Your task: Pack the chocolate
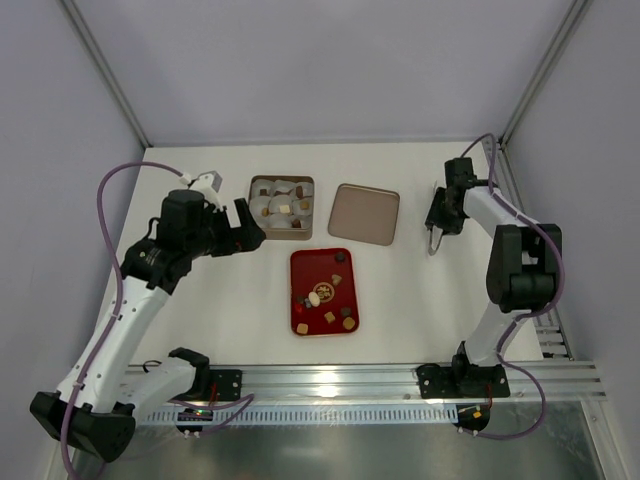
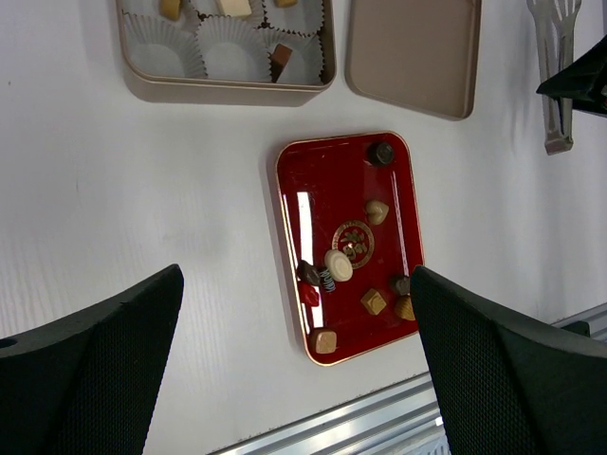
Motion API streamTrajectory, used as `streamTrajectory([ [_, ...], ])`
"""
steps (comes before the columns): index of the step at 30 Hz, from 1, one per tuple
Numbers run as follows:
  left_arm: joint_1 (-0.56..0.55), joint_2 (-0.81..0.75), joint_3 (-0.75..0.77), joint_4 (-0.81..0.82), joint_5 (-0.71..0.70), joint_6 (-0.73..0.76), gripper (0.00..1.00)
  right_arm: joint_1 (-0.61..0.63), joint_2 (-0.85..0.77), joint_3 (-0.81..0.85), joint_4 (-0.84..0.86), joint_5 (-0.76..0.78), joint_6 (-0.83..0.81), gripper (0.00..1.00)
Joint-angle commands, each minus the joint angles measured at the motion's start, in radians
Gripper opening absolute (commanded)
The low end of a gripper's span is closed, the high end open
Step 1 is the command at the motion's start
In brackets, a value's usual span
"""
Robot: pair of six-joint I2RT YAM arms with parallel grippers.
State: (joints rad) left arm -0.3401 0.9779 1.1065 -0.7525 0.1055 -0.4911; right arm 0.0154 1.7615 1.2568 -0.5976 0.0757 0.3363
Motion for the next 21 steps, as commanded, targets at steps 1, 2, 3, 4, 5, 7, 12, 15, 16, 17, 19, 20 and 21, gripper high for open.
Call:
streamTrajectory([
  [1, -0.004, -0.018, -0.014, 0.028, 0.007, -0.003, 1.0, -0.002, 0.047, 0.055, 0.033, -0.025, 0.003, 0.47],
  [2, -0.004, -0.018, -0.016, 0.025, 0.008, -0.004, 1.0, -0.003, 0.058, 0.056, 0.033, -0.028, 0.001, 0.47],
  [3, -0.002, -0.019, -0.016, 0.027, 0.008, -0.004, 1.0, -0.029, 0.067, 0.058, 0.032, -0.031, 0.001, 0.47],
  [4, -0.004, -0.019, -0.017, 0.027, 0.007, -0.004, 1.0, -0.029, 0.082, 0.059, 0.033, -0.031, 0.001, 0.48],
  [5, -0.002, -0.019, -0.02, 0.028, 0.007, -0.006, 1.0, -0.029, 0.088, 0.059, 0.035, -0.033, 0.001, 0.5],
  [7, -0.002, -0.018, -0.022, 0.028, 0.007, -0.007, 1.0, -0.031, 0.105, 0.058, 0.032, -0.037, 0.001, 0.5],
  [12, -0.004, -0.018, -0.034, 0.036, 0.007, -0.007, 1.0, -0.031, 0.113, 0.044, 0.03, -0.034, 0.003, 0.56],
  [15, -0.004, -0.018, -0.039, 0.035, 0.007, -0.006, 1.0, -0.031, 0.108, 0.033, 0.03, -0.039, 0.001, 0.63],
  [16, -0.002, -0.016, -0.039, 0.036, 0.007, -0.007, 1.0, -0.031, 0.107, 0.032, 0.03, -0.04, 0.001, 0.64],
  [17, -0.002, -0.013, -0.04, 0.036, 0.008, -0.007, 1.0, -0.031, 0.104, 0.032, 0.028, -0.037, 0.001, 0.67],
  [19, -0.002, -0.013, -0.04, 0.038, 0.007, -0.006, 1.0, -0.031, 0.101, 0.03, 0.024, -0.033, 0.001, 0.7],
  [20, -0.002, -0.013, -0.04, 0.041, 0.008, -0.006, 1.0, -0.031, 0.093, 0.032, 0.021, -0.033, 0.003, 0.73],
  [21, -0.002, -0.013, -0.042, 0.041, 0.01, -0.006, 1.0, -0.029, 0.089, 0.029, 0.016, -0.033, 0.001, 0.74],
])
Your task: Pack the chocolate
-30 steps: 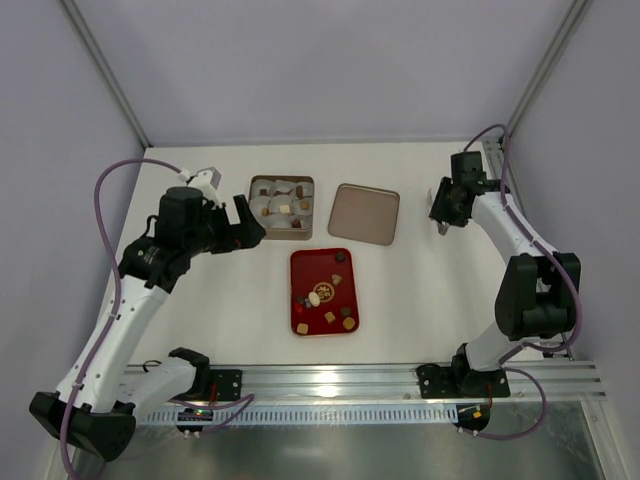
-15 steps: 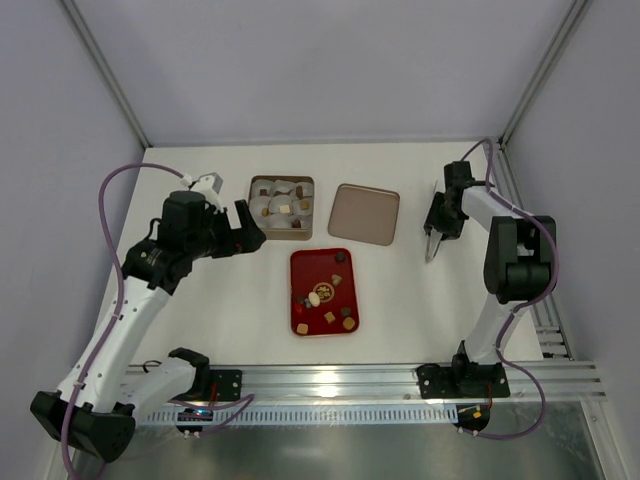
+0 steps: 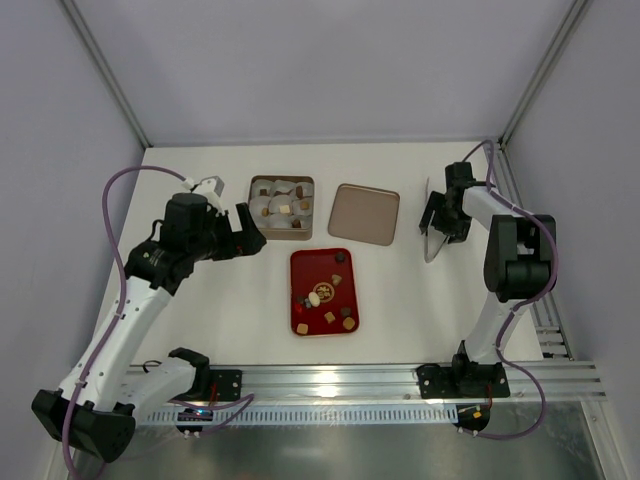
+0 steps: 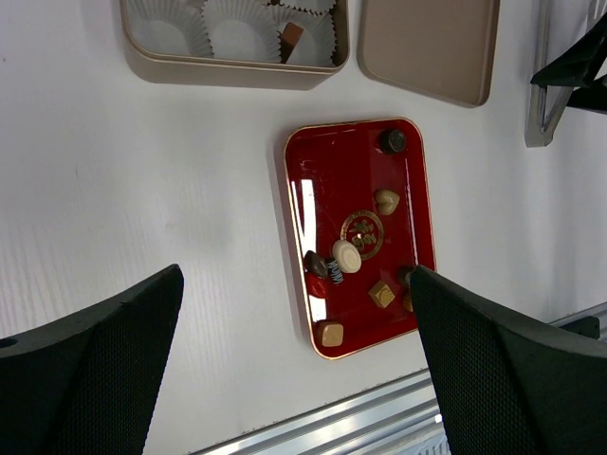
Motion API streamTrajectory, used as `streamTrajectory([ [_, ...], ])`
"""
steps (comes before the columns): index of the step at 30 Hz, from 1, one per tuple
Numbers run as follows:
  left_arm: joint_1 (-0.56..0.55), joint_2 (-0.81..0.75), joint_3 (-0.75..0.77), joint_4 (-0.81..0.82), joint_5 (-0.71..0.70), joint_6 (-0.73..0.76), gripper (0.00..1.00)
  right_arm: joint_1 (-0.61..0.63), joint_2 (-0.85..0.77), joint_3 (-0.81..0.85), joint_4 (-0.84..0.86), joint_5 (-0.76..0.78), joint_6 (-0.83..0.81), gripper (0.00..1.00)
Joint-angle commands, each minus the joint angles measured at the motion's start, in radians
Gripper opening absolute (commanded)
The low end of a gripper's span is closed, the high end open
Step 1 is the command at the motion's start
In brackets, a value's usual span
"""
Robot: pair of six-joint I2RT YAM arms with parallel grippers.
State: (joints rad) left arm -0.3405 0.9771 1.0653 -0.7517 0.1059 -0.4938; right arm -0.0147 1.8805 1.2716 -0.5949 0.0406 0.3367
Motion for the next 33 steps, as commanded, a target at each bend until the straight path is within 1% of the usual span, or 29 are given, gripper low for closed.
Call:
streamTrajectory([
  [1, -0.003, -0.009, -0.001, 0.043, 0.008, -0.003, 1.0, -0.001, -0.038, 0.012, 0.012, 0.005, 0.002, 0.77],
  [7, -0.003, -0.003, -0.001, 0.048, 0.014, -0.008, 1.0, -0.001, -0.113, 0.012, -0.017, 0.025, 0.004, 0.79],
  [13, -0.002, 0.0, -0.008, 0.061, 0.018, -0.012, 1.0, 0.015, -0.242, 0.02, -0.037, 0.009, 0.016, 0.78],
  [14, -0.002, 0.0, -0.011, 0.066, 0.02, -0.022, 1.0, 0.056, -0.247, 0.041, -0.039, -0.011, 0.021, 0.76],
  [15, -0.003, 0.006, -0.013, 0.081, 0.032, -0.026, 1.0, 0.07, -0.245, 0.058, -0.043, -0.021, 0.022, 0.74],
  [16, -0.002, 0.015, -0.013, 0.1, 0.041, -0.038, 1.0, 0.105, -0.229, 0.098, -0.054, -0.025, 0.03, 0.72],
  [19, -0.002, 0.037, -0.018, 0.133, 0.086, -0.058, 1.0, 0.156, -0.172, 0.175, -0.083, -0.028, 0.041, 0.67],
  [20, -0.002, 0.043, -0.016, 0.14, 0.095, -0.061, 1.0, 0.169, -0.131, 0.216, -0.089, -0.027, 0.042, 0.65],
  [22, -0.002, 0.072, -0.002, 0.153, 0.104, -0.066, 1.0, 0.209, -0.092, 0.245, -0.085, -0.027, 0.053, 0.62],
  [23, -0.002, 0.08, 0.001, 0.158, 0.103, -0.065, 1.0, 0.213, -0.052, 0.273, -0.085, -0.028, 0.061, 0.61],
  [24, -0.002, 0.092, 0.015, 0.161, 0.104, -0.063, 1.0, 0.214, -0.029, 0.284, -0.091, -0.028, 0.064, 0.57],
  [25, -0.003, 0.109, 0.021, 0.17, 0.109, -0.063, 1.0, 0.213, -0.011, 0.293, -0.089, -0.056, 0.07, 0.55],
  [28, -0.002, 0.144, 0.048, 0.176, 0.135, -0.065, 1.0, 0.214, 0.051, 0.314, -0.083, -0.054, 0.07, 0.5],
  [33, -0.002, 0.218, 0.076, 0.198, 0.184, -0.071, 1.0, 0.214, 0.112, 0.308, -0.057, -0.047, 0.067, 0.5],
])
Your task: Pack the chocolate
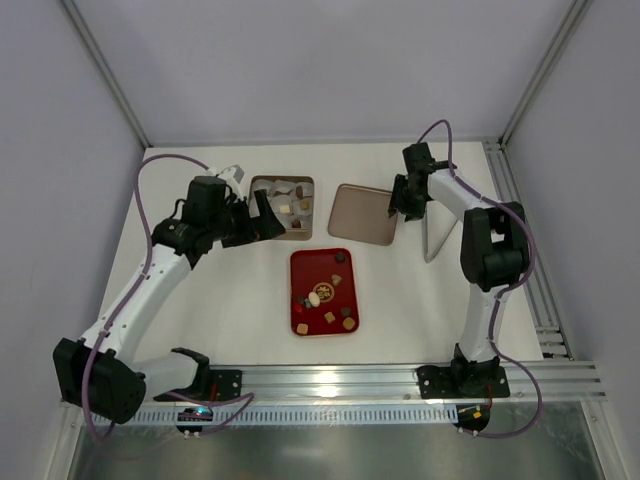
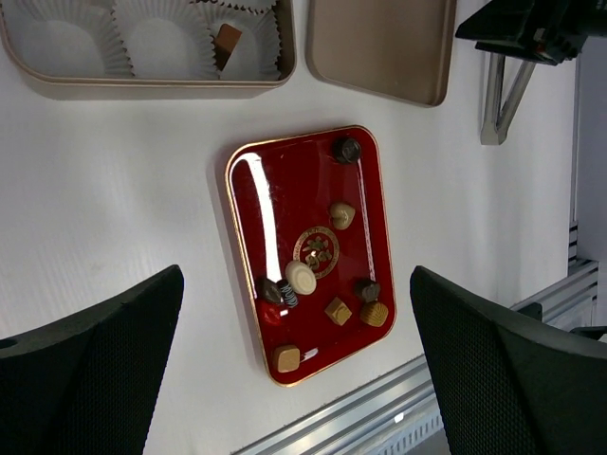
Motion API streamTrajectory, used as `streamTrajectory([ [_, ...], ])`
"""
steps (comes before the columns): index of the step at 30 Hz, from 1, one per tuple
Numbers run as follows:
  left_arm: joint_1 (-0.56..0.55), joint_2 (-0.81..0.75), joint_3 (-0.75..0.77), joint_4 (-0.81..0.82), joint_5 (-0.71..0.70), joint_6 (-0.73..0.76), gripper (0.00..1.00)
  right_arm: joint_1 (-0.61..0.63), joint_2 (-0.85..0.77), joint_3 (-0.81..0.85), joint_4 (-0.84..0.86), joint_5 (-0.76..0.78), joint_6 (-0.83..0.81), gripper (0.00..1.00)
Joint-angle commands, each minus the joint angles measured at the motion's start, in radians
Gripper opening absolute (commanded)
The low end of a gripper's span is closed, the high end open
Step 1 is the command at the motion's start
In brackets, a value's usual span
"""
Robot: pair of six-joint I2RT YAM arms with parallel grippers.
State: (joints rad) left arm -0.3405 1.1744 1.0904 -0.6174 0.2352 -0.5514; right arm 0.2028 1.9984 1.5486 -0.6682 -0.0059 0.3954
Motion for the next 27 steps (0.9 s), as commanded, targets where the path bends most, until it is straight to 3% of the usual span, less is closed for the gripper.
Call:
streamTrajectory([
  [1, -0.003, 0.03, 0.052, 0.07, 0.058, -0.016, 1.0, -0.003, 0.011, 0.031, 0.022, -0.008, 0.008, 0.49],
  [17, -0.045, 0.234, 0.158, 0.186, 0.113, -0.048, 1.0, 0.0, 0.134, 0.042, 0.068, -0.036, 0.007, 0.42],
  [27, -0.104, 0.349, 0.25, 0.199, 0.087, -0.074, 1.0, -0.002, 0.146, 0.056, 0.05, -0.054, -0.015, 0.29],
])
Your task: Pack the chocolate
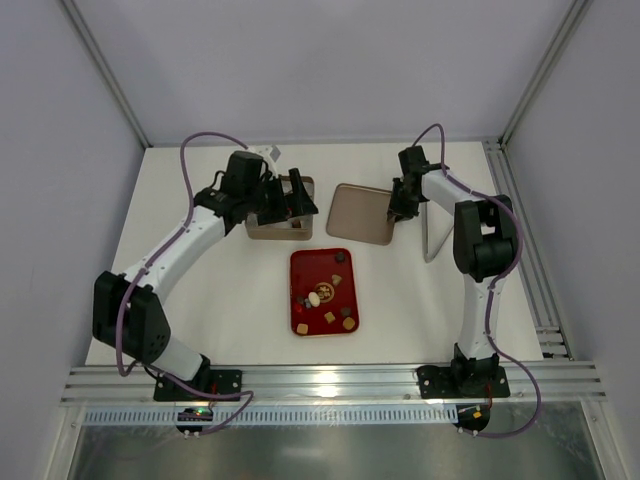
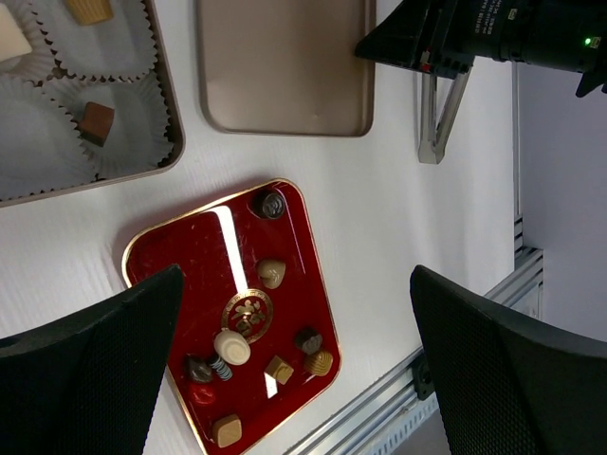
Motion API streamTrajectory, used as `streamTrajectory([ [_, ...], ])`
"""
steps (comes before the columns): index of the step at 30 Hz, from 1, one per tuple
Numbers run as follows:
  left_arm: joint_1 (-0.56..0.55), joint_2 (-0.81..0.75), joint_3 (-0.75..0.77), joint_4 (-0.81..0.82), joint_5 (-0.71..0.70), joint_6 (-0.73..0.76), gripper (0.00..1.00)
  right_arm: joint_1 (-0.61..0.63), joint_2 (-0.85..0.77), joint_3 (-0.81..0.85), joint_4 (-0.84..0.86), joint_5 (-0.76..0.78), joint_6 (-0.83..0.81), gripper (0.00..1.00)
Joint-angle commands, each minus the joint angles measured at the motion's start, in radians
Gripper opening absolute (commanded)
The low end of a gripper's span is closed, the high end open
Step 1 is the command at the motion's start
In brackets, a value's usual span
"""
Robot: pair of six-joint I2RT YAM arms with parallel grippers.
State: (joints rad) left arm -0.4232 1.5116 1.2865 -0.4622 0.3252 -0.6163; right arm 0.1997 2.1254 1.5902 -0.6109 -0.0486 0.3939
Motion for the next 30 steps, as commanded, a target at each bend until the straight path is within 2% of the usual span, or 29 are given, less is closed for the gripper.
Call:
streamTrajectory([
  [1, -0.026, 0.018, 0.065, 0.043, -0.003, -0.011, 1.0, 0.003, 0.016, 0.005, -0.007, -0.013, -0.013, 0.27],
  [13, -0.037, 0.056, 0.089, 0.045, 0.002, 0.001, 1.0, 0.003, 0.008, -0.021, 0.014, -0.023, -0.006, 0.12],
  [30, -0.037, 0.108, 0.099, 0.05, -0.012, 0.024, 1.0, 0.003, -0.012, -0.058, 0.045, -0.033, -0.009, 0.04],
])
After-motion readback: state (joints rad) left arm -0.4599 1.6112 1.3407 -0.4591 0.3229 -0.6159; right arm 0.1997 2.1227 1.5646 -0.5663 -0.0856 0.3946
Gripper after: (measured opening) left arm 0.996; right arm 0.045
